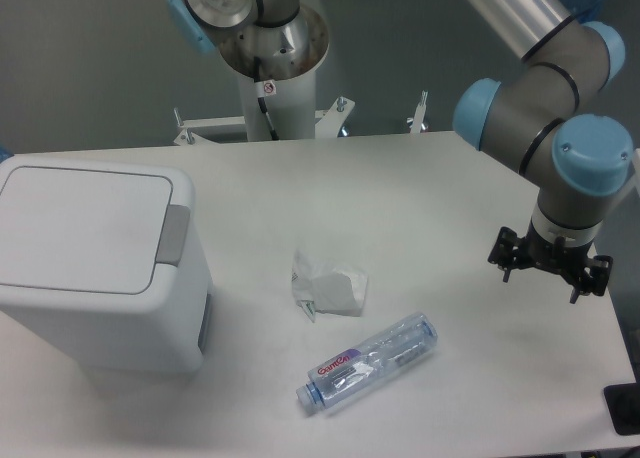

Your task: Open the trash can

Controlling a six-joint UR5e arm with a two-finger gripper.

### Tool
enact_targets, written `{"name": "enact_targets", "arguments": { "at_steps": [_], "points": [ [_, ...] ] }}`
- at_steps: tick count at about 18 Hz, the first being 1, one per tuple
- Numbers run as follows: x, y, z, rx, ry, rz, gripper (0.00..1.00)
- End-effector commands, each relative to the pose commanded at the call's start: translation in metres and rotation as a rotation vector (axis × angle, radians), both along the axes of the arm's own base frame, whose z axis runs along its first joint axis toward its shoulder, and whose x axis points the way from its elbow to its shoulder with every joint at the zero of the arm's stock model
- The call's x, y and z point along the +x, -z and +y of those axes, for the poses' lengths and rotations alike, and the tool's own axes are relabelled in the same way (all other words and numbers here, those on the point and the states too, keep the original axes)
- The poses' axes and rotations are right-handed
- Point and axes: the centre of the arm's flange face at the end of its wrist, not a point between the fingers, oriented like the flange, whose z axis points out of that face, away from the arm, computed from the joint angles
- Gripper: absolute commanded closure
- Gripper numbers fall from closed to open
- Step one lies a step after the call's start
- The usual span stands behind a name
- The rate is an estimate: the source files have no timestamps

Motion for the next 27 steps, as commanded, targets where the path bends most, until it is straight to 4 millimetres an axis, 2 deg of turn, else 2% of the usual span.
{"name": "enact_targets", "arguments": {
  "at_steps": [7,10,11,15,22,26,27],
  "points": [
    [0.007,-0.014,0.003,0.020,0.007,0.011,0.00],
    [0.019,-0.019,0.016,0.024,0.012,0.012,0.00],
    [0.024,-0.027,0.015,0.041,-0.021,0.012,0.00],
    [0.059,-0.060,0.032,0.130,-0.152,-0.058,0.00],
    [0.148,-0.135,0.074,0.231,-0.279,-0.133,0.00],
    [0.199,-0.161,0.106,0.304,-0.279,-0.178,0.00],
    [0.207,-0.163,0.113,0.312,-0.275,-0.190,0.00]
  ]
}}
